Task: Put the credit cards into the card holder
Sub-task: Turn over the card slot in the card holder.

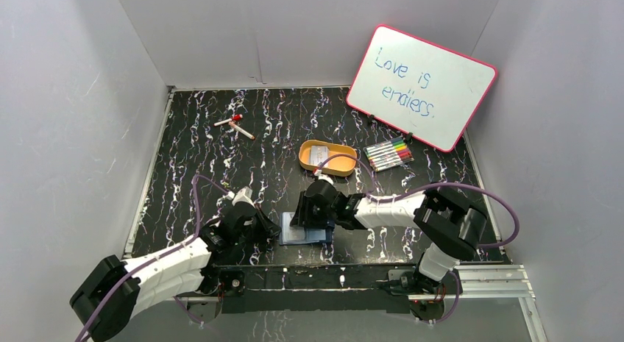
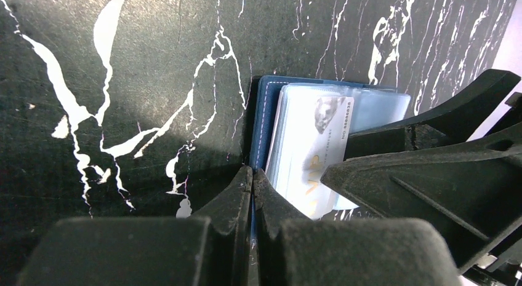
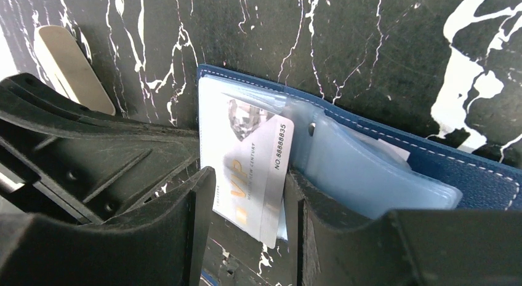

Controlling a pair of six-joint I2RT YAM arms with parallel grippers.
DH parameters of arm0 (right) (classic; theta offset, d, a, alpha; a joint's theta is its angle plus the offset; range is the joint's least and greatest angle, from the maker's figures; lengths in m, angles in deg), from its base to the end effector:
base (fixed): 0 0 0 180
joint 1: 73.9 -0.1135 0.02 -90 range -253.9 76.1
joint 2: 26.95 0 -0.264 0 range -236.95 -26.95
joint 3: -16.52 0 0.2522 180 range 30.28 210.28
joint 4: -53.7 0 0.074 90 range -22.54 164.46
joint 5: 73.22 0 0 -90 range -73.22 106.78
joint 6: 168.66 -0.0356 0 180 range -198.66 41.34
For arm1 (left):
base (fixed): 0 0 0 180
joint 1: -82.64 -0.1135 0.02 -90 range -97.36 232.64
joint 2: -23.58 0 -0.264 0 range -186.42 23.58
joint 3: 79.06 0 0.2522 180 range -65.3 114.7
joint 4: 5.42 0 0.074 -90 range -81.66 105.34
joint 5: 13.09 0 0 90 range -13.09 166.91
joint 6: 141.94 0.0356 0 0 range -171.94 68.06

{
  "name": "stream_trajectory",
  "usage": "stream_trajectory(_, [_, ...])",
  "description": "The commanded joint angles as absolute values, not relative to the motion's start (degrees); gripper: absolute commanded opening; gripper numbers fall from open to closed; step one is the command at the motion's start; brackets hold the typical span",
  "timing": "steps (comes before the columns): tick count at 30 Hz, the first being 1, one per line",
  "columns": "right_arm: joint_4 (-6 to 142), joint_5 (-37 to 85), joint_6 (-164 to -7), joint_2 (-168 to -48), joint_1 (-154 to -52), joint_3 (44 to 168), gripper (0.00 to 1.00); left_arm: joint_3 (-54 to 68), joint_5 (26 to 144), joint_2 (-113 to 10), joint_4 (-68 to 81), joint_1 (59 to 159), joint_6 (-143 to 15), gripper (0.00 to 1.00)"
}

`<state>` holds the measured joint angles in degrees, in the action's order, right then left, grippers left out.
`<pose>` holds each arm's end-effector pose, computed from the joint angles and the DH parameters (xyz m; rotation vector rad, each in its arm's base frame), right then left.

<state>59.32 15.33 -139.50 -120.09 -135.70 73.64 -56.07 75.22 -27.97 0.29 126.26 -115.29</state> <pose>0.1522 0.2819 0.1560 -0.0068 2.5408 0.9854 0.1223 -0.1151 0.1380 -0.4224 2.3219 -0.9820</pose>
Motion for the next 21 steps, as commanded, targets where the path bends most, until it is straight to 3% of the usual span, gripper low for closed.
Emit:
stream_trajectory(1, [65.71,13.15,-137.3,-120.0,-137.36,77.2,0.53,-56.49,75.75,-25.51,-0.48,126.77,-116.38,0.0])
stream_trajectory(21, [59.23,18.18,-137.55,-122.25,-138.14,79.54,0.52,-55.89,79.26,-27.01,-5.81,126.77,-114.29,0.0])
